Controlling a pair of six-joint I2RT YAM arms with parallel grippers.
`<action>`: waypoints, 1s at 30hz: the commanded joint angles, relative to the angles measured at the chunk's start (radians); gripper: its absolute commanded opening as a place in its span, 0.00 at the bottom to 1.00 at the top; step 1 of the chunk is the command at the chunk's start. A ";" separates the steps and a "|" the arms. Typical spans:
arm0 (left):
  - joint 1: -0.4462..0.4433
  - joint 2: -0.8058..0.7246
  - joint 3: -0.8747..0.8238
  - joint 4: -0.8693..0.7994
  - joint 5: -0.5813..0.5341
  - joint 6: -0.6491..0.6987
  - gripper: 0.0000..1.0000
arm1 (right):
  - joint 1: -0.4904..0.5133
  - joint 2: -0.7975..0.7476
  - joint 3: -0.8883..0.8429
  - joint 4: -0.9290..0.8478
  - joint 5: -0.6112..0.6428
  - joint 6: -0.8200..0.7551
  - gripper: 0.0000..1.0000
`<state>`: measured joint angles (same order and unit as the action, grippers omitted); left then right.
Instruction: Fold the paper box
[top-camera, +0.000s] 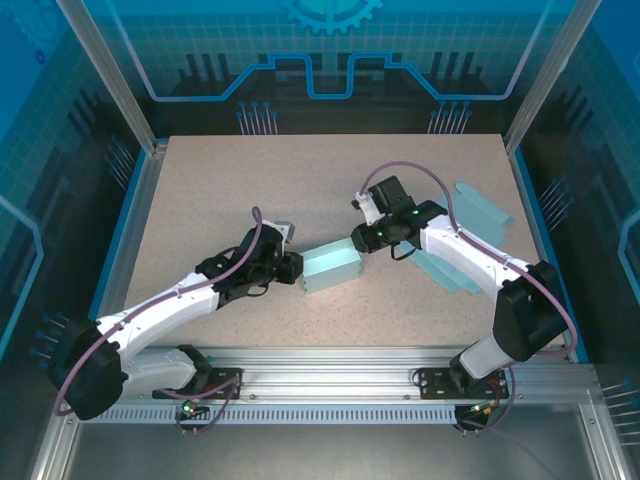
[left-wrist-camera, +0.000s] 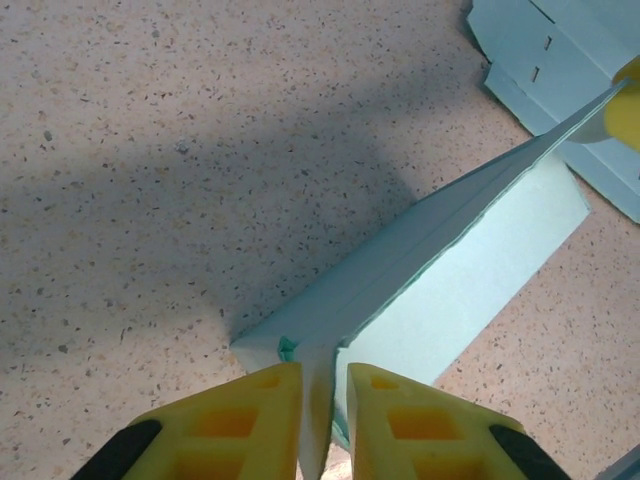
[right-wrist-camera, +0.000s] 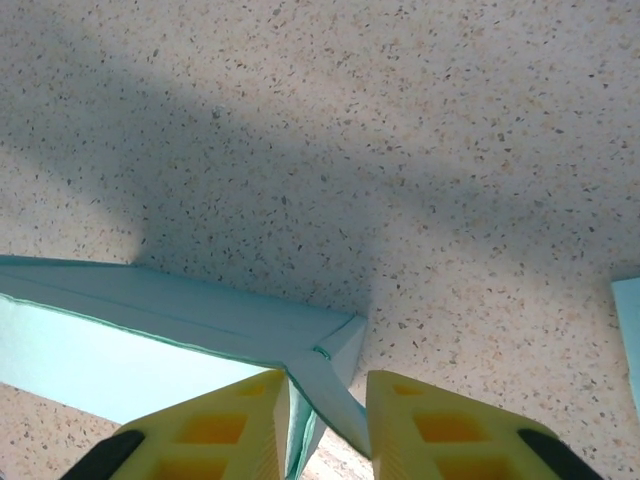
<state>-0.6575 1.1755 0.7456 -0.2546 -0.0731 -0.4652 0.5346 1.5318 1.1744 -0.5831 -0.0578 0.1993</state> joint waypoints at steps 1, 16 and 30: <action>-0.010 0.011 0.041 0.010 0.014 0.014 0.21 | 0.015 -0.025 -0.022 0.022 -0.037 0.026 0.24; -0.018 0.013 0.089 -0.114 -0.053 -0.040 0.30 | 0.050 -0.032 -0.029 0.021 0.019 0.098 0.14; -0.029 -0.021 0.092 -0.197 -0.114 -0.028 0.29 | 0.063 -0.029 -0.019 0.012 0.044 0.103 0.14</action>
<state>-0.6804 1.1816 0.8120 -0.4225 -0.1585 -0.4927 0.5827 1.5291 1.1553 -0.5667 -0.0257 0.2886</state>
